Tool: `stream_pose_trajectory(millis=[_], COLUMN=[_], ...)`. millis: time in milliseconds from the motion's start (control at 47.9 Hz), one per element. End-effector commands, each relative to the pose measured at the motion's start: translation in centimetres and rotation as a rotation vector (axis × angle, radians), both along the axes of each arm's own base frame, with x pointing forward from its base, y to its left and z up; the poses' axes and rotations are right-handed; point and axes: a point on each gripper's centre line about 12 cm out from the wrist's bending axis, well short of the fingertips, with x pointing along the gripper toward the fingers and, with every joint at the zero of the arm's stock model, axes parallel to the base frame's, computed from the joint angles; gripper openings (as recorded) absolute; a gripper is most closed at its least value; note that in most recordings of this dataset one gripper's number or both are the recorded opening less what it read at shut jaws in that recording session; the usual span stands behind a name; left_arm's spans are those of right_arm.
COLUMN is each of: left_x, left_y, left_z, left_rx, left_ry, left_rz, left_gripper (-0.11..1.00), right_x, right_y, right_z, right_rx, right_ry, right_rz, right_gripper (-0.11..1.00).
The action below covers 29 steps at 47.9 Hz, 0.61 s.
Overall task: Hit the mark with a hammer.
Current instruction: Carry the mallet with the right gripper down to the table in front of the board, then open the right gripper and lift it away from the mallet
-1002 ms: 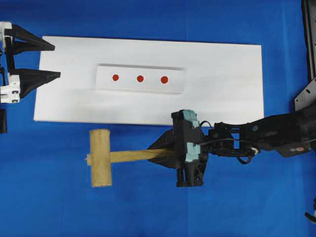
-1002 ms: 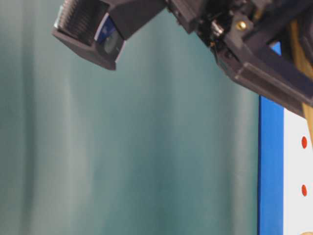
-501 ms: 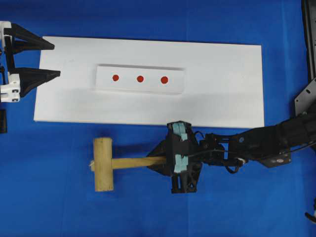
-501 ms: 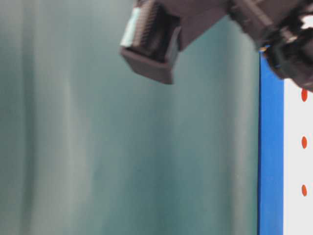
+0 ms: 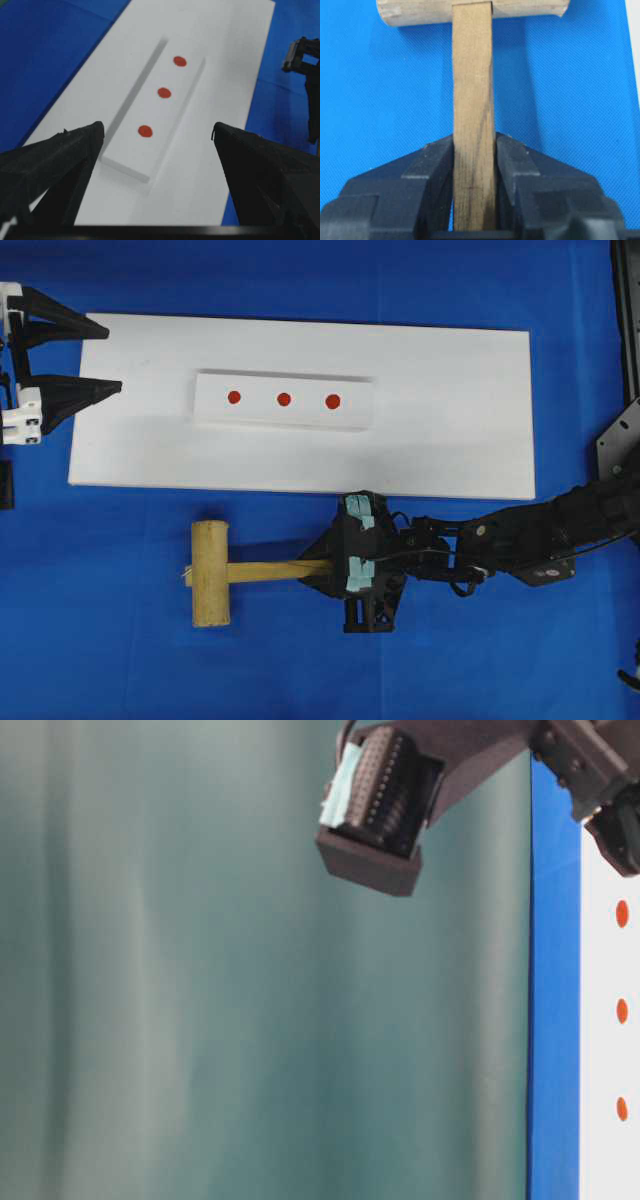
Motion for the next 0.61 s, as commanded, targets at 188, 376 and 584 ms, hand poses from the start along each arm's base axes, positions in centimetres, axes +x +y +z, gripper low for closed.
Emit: stream_pose_trajectory(millis=[188,376,584], left_x=[0.2,0.1,0.1], left_y=[0.2,0.2,0.2], left_z=[0.3,0.3,0.4], left_rx=[0.002,0.001,0.003], left_ry=[-0.012,-0.014,-0.017], left_rz=[0.008,0.009,0.008], left_gripper=[0.90,0.89,0.89], right_x=[0.2,-0.1,-0.1], right_y=[0.4,0.5,0.4], right_z=[0.7,0.4,-1.0], right_rx=[0.003,0.006,-0.001], right_ry=[0.010,0.037,0.067], right_rz=[0.034,0.046,0.042], right_gripper=[0.08,0.08,0.09])
